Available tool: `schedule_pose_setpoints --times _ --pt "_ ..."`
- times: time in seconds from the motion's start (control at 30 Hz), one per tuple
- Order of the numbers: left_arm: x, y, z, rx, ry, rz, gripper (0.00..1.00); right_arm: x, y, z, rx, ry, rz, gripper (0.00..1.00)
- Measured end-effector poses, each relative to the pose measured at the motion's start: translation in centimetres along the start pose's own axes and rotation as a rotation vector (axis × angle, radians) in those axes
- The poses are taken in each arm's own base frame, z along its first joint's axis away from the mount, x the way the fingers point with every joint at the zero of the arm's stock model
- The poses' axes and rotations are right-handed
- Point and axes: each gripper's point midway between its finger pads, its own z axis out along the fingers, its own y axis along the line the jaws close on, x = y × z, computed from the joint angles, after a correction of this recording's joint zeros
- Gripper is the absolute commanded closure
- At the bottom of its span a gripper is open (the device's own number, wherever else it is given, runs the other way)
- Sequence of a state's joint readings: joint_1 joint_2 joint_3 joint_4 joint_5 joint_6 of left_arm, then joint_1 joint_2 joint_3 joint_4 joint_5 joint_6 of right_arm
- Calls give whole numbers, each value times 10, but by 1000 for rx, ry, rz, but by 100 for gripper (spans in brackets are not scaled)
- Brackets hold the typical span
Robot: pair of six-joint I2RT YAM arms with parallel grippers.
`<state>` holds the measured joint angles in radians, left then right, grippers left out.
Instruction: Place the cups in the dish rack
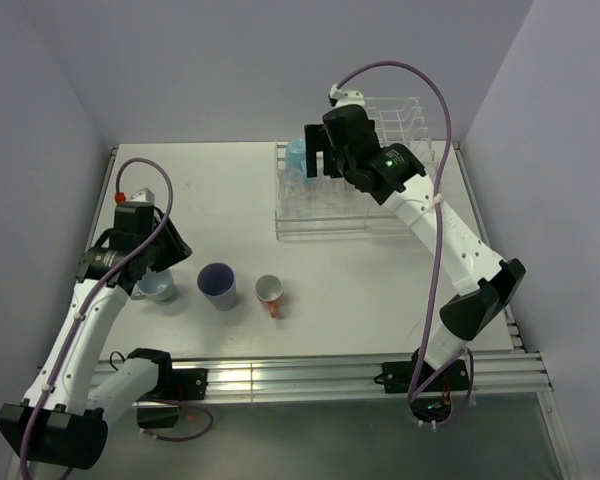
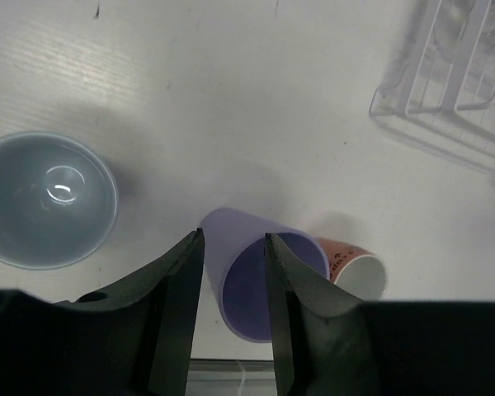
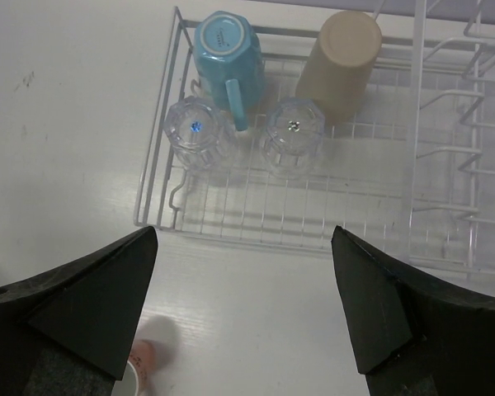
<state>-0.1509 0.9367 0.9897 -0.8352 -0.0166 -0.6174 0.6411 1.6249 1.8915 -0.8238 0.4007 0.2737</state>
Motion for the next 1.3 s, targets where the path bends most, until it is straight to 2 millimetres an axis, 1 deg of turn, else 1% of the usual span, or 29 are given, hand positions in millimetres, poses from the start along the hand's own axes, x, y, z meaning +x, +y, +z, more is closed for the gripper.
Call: schedule_pose_setpoints --times 0.1,0.2,0.4,0.53,0.77,1.17,1.3 --pt "17 0 4 -6 47 27 59 7 2 0 -3 13 -8 6" --pt "33 1 7 -9 88 45 59 15 1 -4 -6 23 -16 6" --pt "54 -1 11 -20 132 71 59 11 -5 -21 -17 -9 2 6" --pt "60 -3 10 -28 142 82 59 9 -7 -26 -21 -23 11 5" --pt "71 -1 11 -65 169 96 59 18 -7 -21 -17 -6 3 5" --pt "88 8 24 -130 246 117 62 30 -8 -16 -14 8 -4 5" --pt "90 9 26 -141 258 120 66 31 -8 -17 -14 7 -4 5"
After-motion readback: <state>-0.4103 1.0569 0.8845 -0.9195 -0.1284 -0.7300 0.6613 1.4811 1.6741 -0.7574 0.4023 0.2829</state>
